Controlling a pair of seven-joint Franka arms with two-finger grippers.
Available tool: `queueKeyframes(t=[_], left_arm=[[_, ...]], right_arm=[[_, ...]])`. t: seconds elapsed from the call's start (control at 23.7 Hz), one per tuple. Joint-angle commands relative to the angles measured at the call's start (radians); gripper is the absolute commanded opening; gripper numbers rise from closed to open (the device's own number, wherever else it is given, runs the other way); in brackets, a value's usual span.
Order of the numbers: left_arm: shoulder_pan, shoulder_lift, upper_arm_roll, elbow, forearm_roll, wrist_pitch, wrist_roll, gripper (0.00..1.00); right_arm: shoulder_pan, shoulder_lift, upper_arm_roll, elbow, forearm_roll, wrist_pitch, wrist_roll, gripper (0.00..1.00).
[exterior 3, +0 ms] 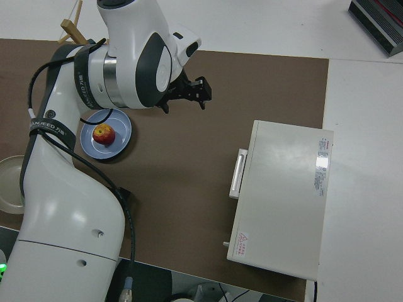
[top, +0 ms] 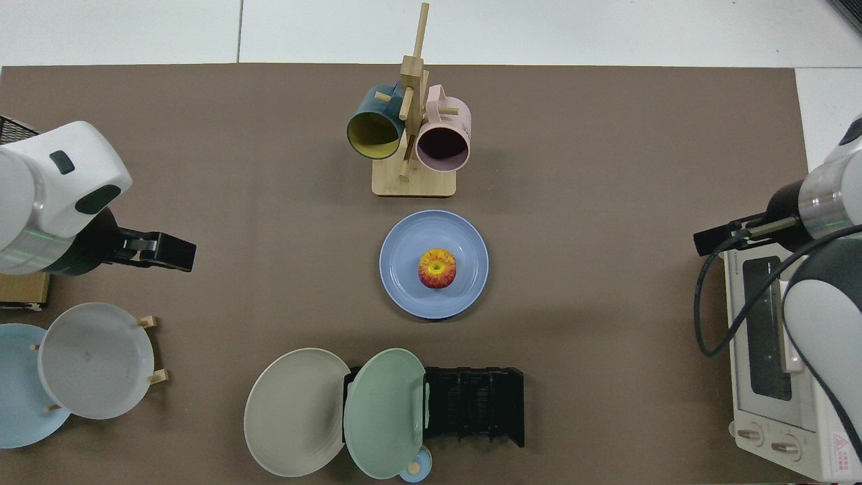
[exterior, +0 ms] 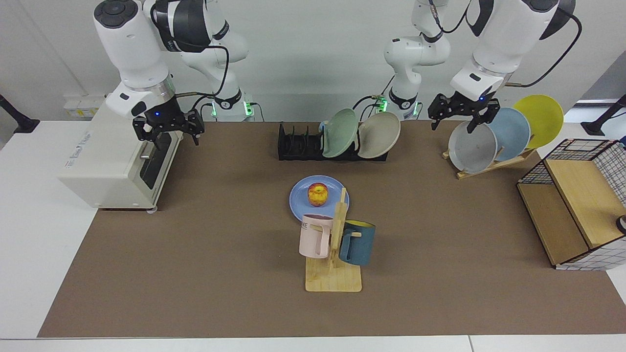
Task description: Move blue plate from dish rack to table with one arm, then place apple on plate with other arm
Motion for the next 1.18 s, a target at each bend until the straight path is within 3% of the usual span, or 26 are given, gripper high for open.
queueKeyframes(t=[0.0, 0.3, 0.38, 0.46, 0.59, 0.67, 0.84, 1.05, 1.14], left_arm=[[0.005, -0.023, -0.003, -0.024, 0.012, 0.005, -0.004, 1.00], [0.003, -0.023, -0.003, -0.024, 0.007, 0.006, -0.004, 1.00], [0.003, -0.023, -0.003, -0.024, 0.007, 0.006, -0.002, 1.00], [0.003, -0.023, -0.003, -0.024, 0.007, 0.006, -0.002, 1.00], [0.005, -0.023, -0.003, -0.024, 0.007, 0.011, -0.001, 1.00], [0.005, -0.023, -0.003, -0.024, 0.007, 0.011, -0.001, 1.00], [0.005, -0.023, -0.003, -0.024, 0.007, 0.011, -0.001, 1.00], [0.003, -0.022, -0.001, -0.022, 0.006, 0.014, 0.004, 1.00], [0.003, -0.022, -0.003, -0.022, 0.006, 0.013, 0.004, 1.00]], right_arm=[[-0.077, -0.012, 0.027, -0.011, 0.003, 0.028, 0.015, 1.00], [-0.091, -0.014, 0.030, -0.011, 0.007, 0.036, 0.013, 1.00], [-0.114, -0.014, 0.053, -0.014, 0.006, 0.036, 0.013, 1.00], [-0.185, -0.014, 0.131, -0.011, 0.006, 0.035, 0.013, 1.00], [-0.323, -0.015, 0.289, -0.011, 0.007, 0.033, 0.015, 1.00], [-0.370, -0.017, 0.332, -0.011, 0.007, 0.030, 0.015, 1.00], [-0.328, -0.022, 0.312, -0.014, 0.009, 0.028, 0.018, 1.00], [-0.151, -0.022, 0.127, -0.014, 0.007, 0.027, 0.039, 1.00], [-0.153, -0.020, 0.118, -0.017, 0.007, 0.034, 0.036, 1.00]])
